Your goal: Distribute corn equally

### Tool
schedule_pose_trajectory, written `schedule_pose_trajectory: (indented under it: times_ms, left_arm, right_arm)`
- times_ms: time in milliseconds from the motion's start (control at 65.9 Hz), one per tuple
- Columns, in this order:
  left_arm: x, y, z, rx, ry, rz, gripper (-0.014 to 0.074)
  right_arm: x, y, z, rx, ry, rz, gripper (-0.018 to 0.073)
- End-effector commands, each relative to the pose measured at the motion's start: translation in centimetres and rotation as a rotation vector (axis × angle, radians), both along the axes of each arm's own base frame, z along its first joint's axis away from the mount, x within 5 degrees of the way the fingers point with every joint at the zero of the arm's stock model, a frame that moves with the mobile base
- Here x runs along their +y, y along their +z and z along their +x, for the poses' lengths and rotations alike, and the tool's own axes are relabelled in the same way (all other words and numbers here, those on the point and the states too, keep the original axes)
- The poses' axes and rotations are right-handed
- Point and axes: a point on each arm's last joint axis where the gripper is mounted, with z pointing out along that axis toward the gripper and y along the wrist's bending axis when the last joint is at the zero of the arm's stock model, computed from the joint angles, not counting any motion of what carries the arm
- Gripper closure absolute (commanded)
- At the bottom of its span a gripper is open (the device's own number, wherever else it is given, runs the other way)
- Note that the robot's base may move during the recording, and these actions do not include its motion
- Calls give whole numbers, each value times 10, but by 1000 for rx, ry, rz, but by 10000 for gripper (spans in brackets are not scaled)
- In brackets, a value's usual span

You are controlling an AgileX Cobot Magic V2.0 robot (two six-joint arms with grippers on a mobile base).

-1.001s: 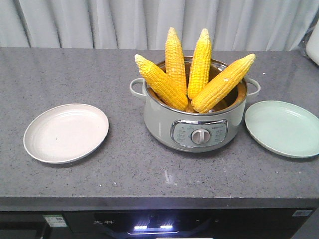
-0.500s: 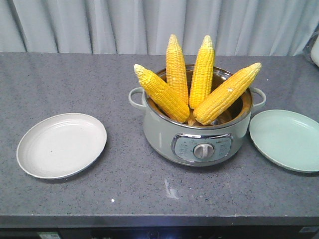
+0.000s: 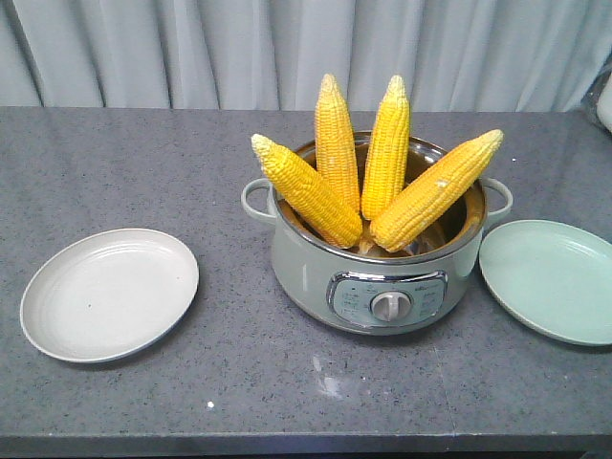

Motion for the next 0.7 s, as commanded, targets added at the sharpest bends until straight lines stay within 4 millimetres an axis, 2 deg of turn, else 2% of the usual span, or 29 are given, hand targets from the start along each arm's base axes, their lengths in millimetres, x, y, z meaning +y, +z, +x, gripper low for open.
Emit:
schedule_pose_trajectory:
  times_ms: [0,682]
  left_arm:
    - [0,14,-3,-107,-8,-21,603]
    - [0,14,-3,-107,-8,-21,603]
  right_arm:
    - [0,4,-1,-73,-6,-11,565]
    - [0,4,-1,-73,-6,-11,565]
